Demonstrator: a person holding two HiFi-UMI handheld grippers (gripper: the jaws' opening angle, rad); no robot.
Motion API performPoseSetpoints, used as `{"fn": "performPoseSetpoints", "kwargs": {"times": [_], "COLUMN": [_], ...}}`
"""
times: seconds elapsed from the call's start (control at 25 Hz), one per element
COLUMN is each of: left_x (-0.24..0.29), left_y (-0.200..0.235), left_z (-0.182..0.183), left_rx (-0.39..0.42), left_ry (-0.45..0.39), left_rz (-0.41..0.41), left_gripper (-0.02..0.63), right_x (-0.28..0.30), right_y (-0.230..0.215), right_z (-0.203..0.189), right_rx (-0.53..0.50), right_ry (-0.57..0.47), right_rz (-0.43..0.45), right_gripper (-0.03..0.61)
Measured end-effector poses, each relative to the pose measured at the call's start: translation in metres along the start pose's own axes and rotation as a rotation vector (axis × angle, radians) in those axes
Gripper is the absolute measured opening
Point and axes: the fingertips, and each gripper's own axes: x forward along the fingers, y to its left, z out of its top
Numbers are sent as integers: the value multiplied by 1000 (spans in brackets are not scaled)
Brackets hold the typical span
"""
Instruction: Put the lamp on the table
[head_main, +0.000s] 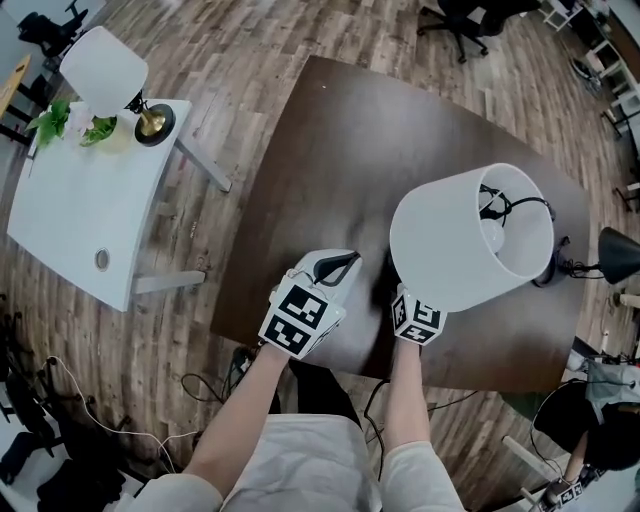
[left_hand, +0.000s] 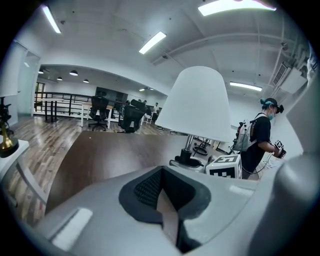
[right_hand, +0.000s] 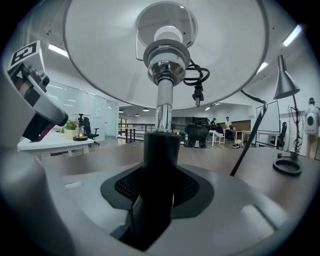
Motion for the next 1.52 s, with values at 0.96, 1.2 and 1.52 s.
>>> {"fn": "performPoseSetpoints", "kwargs": {"times": [0.96, 1.2, 1.52], "left_x": [-38, -61, -103], "left_y": [-17, -39, -70], "left_z": [-17, -22, -26], "left_rx": [40, 89, 121], "left_ry": [-29, -42, -71], "left_rz": [-82, -132, -171], "left_gripper": [2, 3, 3], "right_x": [-35, -94, -178], "right_y": [12, 26, 62], "right_z": [-26, -33, -1], "right_rx": [7, 99, 154], "right_ry": [21, 31, -15], "right_rz": [-151, -227, -297], "right_gripper": [198, 184, 173]}}
